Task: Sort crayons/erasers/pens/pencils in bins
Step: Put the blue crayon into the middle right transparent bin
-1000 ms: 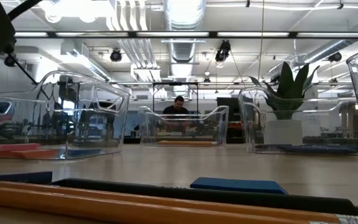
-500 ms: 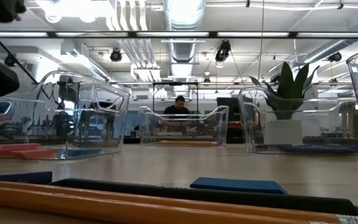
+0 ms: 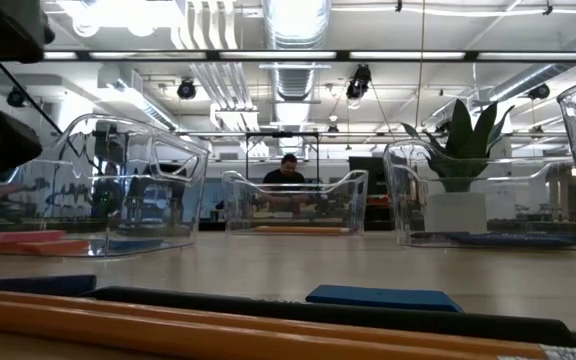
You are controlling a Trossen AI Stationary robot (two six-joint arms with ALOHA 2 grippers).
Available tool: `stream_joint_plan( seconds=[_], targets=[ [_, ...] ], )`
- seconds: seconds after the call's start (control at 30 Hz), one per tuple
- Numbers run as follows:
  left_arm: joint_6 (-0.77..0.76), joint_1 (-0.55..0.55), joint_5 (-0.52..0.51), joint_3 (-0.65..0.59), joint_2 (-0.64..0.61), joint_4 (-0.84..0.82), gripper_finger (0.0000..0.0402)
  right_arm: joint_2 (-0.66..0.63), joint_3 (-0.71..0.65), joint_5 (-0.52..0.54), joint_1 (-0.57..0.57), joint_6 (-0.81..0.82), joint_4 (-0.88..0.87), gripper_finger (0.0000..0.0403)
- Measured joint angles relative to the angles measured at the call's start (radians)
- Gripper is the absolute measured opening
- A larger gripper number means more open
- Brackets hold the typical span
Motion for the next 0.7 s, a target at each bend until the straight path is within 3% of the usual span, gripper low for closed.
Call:
stream_joint_plan(
  seconds=[0.27,0.7],
  targets=[
    [0.037,0.022,-0.052,-0.012,0.011,0.007,0.0012,0.0,0.0,0.0,0.0,0.001,0.0,0.0171],
    [0.073,0.036,-0.048,0.004,-0.028,0.008,0.0007,-0.008,0.001,-0.024,0.0,0.01,-0.044,0.0171]
  ],
)
